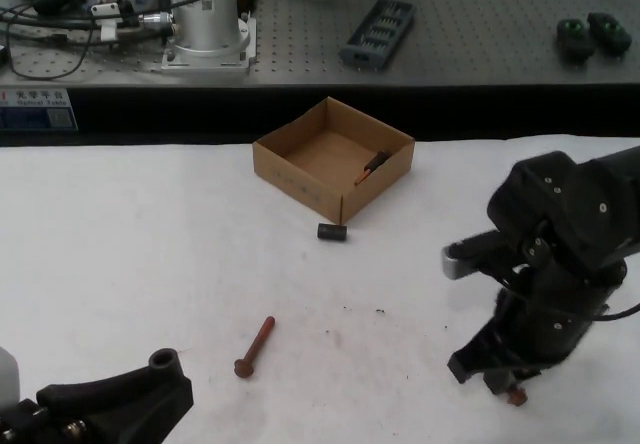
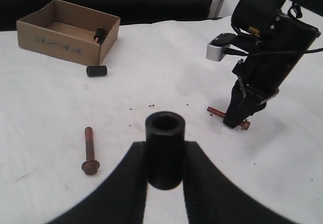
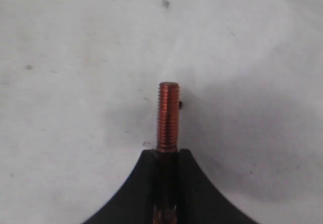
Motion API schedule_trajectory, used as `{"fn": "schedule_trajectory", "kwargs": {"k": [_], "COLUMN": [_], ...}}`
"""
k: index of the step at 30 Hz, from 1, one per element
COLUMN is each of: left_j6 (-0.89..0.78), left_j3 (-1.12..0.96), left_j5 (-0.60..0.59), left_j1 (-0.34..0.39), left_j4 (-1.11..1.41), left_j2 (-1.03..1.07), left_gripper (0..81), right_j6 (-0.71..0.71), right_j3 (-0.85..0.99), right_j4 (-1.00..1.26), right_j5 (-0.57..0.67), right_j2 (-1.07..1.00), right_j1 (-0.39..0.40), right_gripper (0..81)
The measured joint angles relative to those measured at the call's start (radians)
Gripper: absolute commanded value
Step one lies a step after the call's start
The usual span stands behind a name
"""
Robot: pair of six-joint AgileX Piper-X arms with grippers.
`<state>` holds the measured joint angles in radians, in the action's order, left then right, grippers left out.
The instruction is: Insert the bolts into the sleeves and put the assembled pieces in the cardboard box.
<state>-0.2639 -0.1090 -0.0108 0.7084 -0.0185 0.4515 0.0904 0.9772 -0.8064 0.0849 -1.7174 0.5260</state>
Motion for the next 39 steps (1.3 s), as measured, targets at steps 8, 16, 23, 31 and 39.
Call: {"fn": "schedule_trajectory", "kwargs": {"k": [8,16,23,31,39], "left_j6": [0.005,0.029,0.031,0.031,0.031], "left_j3": [0.038,0.058,0.058,0.058,0.058], "left_j5": [0.000,0.004,0.011,0.011,0.011], "left_j1": [0.000,0.000,0.000,0.000,0.000], "left_j4": [0.028,0.045,0.052,0.052,0.052], "left_j2": [0.000,0.000,0.000,0.000,0.000], "left_gripper": [0.6,0.6,0.6,0.6,0.6], "right_j6": [0.426,0.943,1.013,0.852,0.306], "right_j3": [0.080,0.082,0.082,0.082,0.103], "right_j4": [0.010,-0.002,-0.013,0.067,0.126], "right_j5": [0.077,-0.085,-0.157,-0.206,-0.218], "right_j2": [0.034,0.013,-0.028,-0.029,0.011], "right_j1": [0.084,0.183,0.220,0.243,0.304], "right_gripper": [5.8,5.8,9.0,57.4,36.2]}}
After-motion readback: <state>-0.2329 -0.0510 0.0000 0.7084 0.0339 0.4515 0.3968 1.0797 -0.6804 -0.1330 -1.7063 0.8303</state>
